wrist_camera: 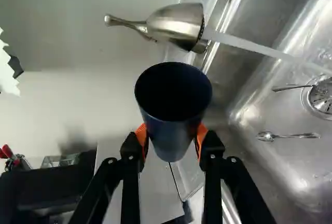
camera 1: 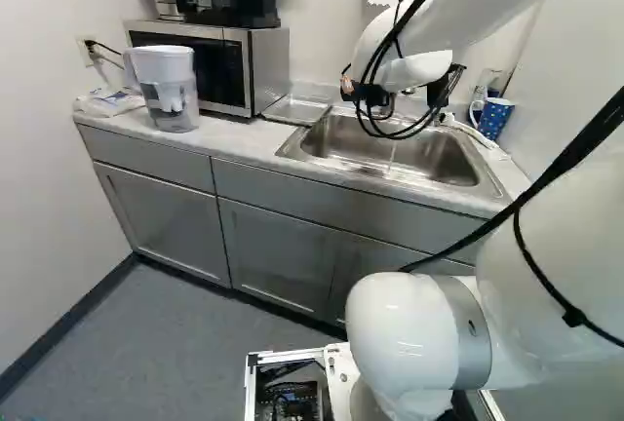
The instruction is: Rinse the cup and place it in the tray
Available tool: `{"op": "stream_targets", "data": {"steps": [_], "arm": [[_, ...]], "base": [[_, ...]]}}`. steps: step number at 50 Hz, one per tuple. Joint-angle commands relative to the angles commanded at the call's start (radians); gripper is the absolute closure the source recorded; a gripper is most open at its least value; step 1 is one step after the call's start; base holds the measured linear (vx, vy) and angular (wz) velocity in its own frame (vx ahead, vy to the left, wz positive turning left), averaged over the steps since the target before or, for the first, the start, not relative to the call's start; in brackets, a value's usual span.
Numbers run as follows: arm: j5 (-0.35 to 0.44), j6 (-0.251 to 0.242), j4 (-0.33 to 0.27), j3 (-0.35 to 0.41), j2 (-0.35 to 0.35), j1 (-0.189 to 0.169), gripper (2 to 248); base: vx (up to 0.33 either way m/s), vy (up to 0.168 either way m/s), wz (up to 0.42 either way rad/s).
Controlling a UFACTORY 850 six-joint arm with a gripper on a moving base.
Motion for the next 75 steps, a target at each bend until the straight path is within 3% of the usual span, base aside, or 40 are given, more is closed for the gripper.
{"op": "stream_targets", "data": {"steps": [75], "arm": [[0.0,-0.788,0.0,0.0,0.0,0.0,137]], "base": [[0.0,0.0,0.0]]}}
